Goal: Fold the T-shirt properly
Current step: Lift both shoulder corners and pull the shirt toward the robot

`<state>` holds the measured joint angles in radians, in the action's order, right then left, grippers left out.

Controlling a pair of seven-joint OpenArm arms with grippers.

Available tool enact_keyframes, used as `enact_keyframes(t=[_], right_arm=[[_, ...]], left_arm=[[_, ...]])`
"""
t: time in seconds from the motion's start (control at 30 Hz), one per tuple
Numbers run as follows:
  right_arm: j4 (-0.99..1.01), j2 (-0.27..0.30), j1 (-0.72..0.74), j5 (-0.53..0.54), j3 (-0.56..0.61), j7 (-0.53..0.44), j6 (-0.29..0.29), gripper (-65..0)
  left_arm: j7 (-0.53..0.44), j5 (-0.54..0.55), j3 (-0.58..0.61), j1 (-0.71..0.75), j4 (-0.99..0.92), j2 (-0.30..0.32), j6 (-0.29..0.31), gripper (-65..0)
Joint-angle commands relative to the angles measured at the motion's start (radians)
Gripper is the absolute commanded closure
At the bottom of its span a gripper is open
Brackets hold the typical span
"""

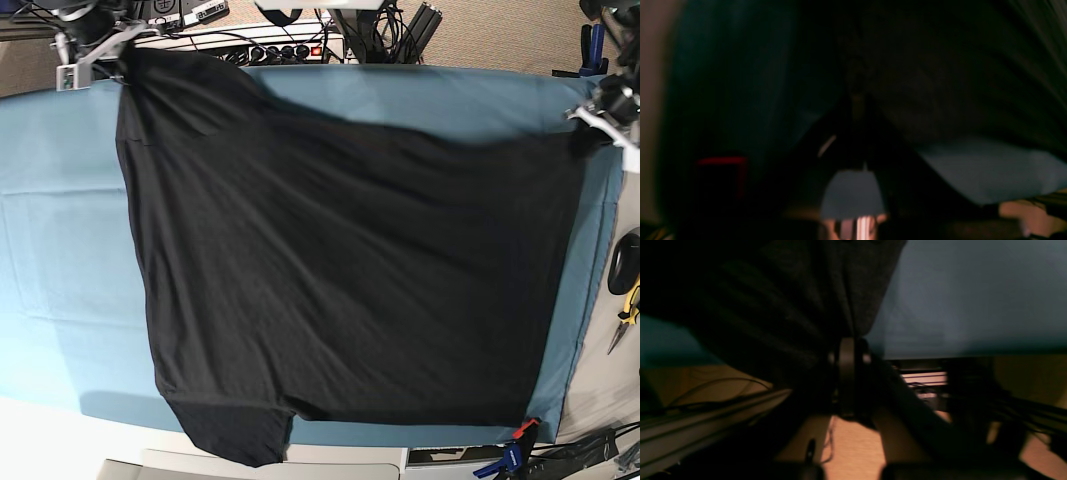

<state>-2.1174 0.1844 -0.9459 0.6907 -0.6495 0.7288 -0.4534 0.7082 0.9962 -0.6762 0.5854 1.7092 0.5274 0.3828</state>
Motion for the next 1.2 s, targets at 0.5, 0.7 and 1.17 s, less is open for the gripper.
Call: enact_keyframes(t=[0.5, 0.7, 1.17], right_arm=[[-0.017, 0.092, -0.159, 0.108, -0.112, 0.028, -0.027, 0.0], [-0.017, 0.093, -0.221, 0.118, -0.112, 0.038, -0.027, 0.0], [-0.017, 0.062, -0.323, 0.159, -0.112, 0.066, -0.031, 0.0]], left_arm=[[0.016, 0.124, -0.134, 0.237, 0.050, -0.045, 0.050, 0.0], [0.027, 0.154, -0.134, 0.291, 0.050, -0.071, 0.087, 0.0], [0.045, 0.187, -0.134, 0.352, 0.053, -0.103, 0.113, 0.0]])
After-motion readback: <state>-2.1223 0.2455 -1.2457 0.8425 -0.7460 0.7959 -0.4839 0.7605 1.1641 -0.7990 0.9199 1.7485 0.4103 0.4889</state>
